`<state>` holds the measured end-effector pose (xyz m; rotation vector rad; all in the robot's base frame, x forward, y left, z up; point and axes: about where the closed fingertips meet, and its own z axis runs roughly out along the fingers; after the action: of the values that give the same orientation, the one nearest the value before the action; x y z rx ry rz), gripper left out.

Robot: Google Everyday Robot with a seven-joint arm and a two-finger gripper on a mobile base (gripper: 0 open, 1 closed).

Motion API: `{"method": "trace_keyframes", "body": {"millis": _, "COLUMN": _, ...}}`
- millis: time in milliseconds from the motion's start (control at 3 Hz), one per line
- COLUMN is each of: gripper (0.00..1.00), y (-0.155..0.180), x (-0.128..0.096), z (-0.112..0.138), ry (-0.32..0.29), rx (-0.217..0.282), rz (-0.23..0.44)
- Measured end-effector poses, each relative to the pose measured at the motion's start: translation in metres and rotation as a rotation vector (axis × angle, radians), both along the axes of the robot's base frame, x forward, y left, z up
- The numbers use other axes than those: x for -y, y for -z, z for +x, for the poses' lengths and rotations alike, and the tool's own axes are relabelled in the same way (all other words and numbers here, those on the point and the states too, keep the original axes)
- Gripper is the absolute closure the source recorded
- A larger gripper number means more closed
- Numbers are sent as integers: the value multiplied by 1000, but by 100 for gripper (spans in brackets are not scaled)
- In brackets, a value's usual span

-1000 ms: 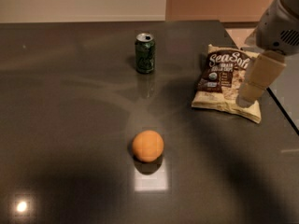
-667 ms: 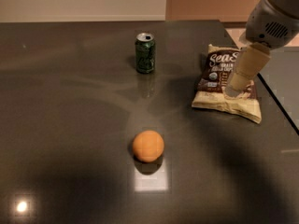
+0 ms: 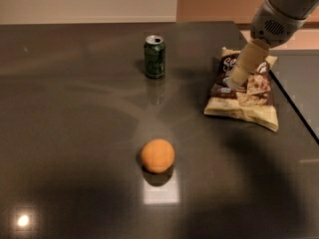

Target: Move brown chip bag near orange

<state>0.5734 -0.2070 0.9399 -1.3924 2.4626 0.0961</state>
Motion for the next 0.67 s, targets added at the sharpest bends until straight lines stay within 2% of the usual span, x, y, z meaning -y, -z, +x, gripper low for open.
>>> {"method": "trace_keyframes", "body": {"millis": 667, "gripper": 0, "y": 35, "x": 18, "z": 41, "ry": 77, "rx": -34, "rz": 1}}
